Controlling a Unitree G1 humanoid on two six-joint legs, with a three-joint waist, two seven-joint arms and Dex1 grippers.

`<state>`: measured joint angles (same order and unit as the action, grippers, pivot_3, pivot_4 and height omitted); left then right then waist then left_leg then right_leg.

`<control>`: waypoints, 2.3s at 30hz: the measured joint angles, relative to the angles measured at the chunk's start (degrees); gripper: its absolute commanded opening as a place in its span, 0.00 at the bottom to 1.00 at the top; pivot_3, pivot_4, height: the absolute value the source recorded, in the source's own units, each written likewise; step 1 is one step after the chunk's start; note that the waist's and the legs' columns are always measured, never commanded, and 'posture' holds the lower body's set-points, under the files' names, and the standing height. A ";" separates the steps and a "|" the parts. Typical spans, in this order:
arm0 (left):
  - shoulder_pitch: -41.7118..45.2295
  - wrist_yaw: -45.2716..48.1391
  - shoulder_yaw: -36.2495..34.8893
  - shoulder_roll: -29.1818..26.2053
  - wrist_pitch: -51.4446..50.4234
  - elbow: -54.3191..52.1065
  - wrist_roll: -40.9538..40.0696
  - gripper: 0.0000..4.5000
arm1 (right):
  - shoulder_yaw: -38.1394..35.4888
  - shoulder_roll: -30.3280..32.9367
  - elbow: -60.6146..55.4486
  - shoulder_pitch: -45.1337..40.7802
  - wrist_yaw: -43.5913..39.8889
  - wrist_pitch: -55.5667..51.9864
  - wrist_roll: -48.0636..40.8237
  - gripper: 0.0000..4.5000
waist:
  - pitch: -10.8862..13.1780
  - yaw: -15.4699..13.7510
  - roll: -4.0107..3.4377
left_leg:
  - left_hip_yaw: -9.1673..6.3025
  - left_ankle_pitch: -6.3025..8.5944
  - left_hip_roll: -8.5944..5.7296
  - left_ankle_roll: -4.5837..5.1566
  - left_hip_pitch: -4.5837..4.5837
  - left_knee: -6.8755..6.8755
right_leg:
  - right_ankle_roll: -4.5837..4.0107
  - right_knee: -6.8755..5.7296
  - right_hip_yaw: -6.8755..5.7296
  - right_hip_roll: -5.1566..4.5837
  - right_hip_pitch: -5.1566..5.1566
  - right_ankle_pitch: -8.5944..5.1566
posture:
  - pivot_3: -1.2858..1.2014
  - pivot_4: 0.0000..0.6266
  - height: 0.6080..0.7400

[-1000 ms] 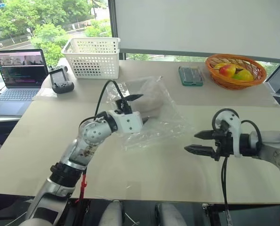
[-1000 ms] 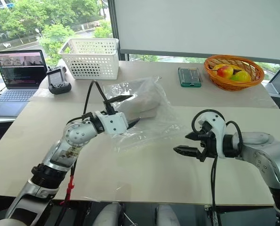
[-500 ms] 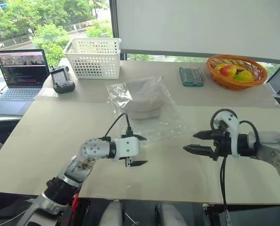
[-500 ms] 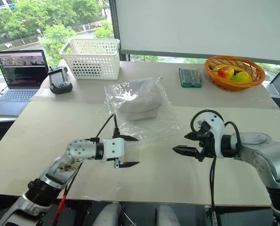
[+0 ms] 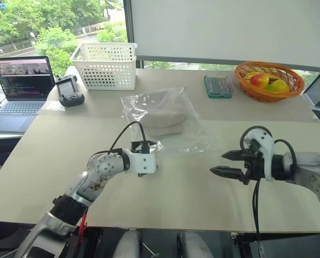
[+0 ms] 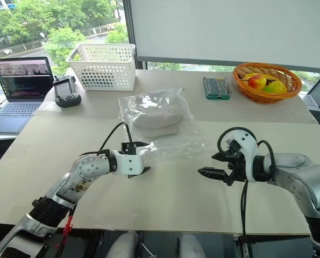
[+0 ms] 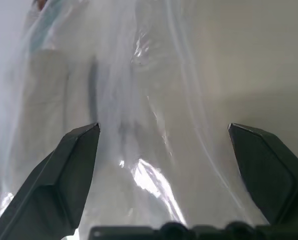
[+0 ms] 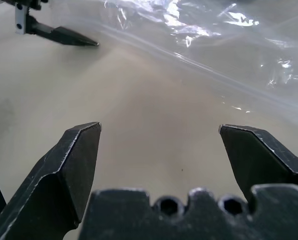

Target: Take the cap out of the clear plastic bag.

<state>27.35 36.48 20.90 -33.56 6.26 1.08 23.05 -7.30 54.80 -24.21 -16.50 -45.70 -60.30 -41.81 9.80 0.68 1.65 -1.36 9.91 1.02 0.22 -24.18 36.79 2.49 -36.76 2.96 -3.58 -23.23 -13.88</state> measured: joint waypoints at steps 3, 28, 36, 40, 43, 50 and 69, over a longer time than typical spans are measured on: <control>0.65 -3.39 -1.01 0.49 1.26 0.19 1.58 0.97 | 0.02 0.00 0.03 -0.24 -0.01 0.00 0.01 1.00 | 0.00 -0.03 0.00 | 0.00 0.00 0.00 0.00 -0.01 0.00 | -0.04 0.00 0.00 0.00 0.00 0.02 | 0.52 0.24 1.00; 5.95 -12.97 -8.59 5.43 4.26 1.12 -0.52 0.97 | 0.89 -1.47 0.00 -0.43 0.88 0.00 0.08 1.00 | 0.00 0.01 0.00 | 0.00 0.00 -0.03 0.00 0.00 0.00 | -0.29 -0.02 -0.01 -0.01 0.01 0.20 | 0.52 0.24 1.00; -1.49 11.46 -4.04 5.29 -12.82 -6.83 -19.19 0.97 | 0.16 3.92 -1.46 2.60 0.00 -0.03 1.10 1.00 | 0.01 0.22 0.00 | 0.01 0.02 -0.01 0.01 -0.07 -0.01 | -0.34 -0.02 -0.01 -0.01 -0.08 0.19 | 0.52 0.24 1.00; -0.64 16.14 -4.56 3.45 -17.62 -12.73 -23.57 0.97 | -2.71 8.13 -1.72 3.97 -1.47 0.02 2.10 1.00 | 0.00 -0.02 0.00 | 0.01 0.01 0.00 0.01 0.07 0.00 | 0.02 -0.01 -0.02 0.01 0.06 -0.02 | 0.52 0.24 1.00; -0.42 17.92 -5.25 1.58 -22.82 -16.20 -26.31 0.97 | -5.27 9.34 -2.01 5.58 -2.74 -0.07 1.69 1.00 | 0.00 0.08 0.00 | 0.02 0.01 0.01 0.01 0.03 0.00 | 0.04 0.00 -0.01 0.01 0.03 -0.04 | 0.52 0.24 1.00; -3.06 19.87 -9.02 -4.09 -36.12 -31.03 -34.54 0.97 | -5.06 8.16 -4.06 3.17 -2.32 -1.55 -0.79 1.00 | 0.00 0.49 0.00 | 0.03 0.03 0.06 0.03 0.07 -0.01 | 0.04 -0.01 0.04 0.07 0.02 -0.05 | 0.52 0.24 1.00; -4.53 1.35 -3.06 -1.72 -10.93 -19.82 -7.20 0.97 | 3.73 0.65 -3.37 -5.53 2.06 -2.31 -0.91 1.00 | 0.01 0.00 0.01 | 0.08 0.03 0.05 0.03 -0.02 0.00 | -0.07 0.07 0.11 0.05 -0.03 0.02 | 0.52 0.24 1.00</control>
<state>22.82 37.83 17.84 -35.28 -4.67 -18.74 15.85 -3.57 55.45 -27.57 -22.03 -43.64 -62.62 -42.72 9.81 0.68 1.66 -1.28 9.94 1.07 0.26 -24.20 36.78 2.42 -36.69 3.07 -3.53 -23.26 -13.86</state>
